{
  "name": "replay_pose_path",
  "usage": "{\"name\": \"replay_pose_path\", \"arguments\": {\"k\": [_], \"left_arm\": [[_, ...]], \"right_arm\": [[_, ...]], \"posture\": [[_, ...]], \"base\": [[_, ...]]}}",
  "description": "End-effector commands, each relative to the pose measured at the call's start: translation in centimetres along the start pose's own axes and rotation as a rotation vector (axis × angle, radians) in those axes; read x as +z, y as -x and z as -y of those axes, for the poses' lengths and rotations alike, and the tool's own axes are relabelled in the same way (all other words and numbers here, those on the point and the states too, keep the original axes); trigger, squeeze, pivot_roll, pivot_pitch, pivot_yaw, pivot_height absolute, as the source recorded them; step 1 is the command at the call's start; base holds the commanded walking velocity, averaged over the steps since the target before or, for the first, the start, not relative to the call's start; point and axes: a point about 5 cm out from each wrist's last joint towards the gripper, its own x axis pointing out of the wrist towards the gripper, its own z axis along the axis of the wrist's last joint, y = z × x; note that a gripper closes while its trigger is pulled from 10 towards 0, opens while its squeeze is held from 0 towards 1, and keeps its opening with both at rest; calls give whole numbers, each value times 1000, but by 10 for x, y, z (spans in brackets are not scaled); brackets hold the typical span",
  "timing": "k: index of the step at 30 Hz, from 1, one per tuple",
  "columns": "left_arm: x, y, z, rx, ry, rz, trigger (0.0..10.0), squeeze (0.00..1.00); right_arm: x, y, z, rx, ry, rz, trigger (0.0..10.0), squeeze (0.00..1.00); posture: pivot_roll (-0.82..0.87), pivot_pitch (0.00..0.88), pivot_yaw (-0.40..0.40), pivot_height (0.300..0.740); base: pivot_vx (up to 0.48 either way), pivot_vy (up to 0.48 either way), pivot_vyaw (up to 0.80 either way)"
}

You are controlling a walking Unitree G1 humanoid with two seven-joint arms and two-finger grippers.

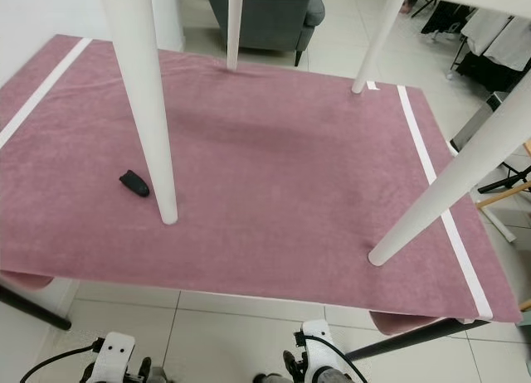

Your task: Building children table

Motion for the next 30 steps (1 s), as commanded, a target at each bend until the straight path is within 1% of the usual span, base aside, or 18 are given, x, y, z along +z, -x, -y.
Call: {"name": "replay_pose_path", "arguments": {"k": [1, 30], "left_arm": [[-14, 6, 9, -38, -3, -52, 10000, 0], [-13, 6, 9, -35, 5, -48, 10000, 0]], "right_arm": [[-13, 4, 1, -5, -8, -43, 10000, 0], [-13, 5, 1, -9, -13, -40, 10000, 0]], "posture": [[186, 100, -75, 740], [184, 105, -74, 740]], "base": [[-326, 0, 0], [-325, 0, 0]]}}
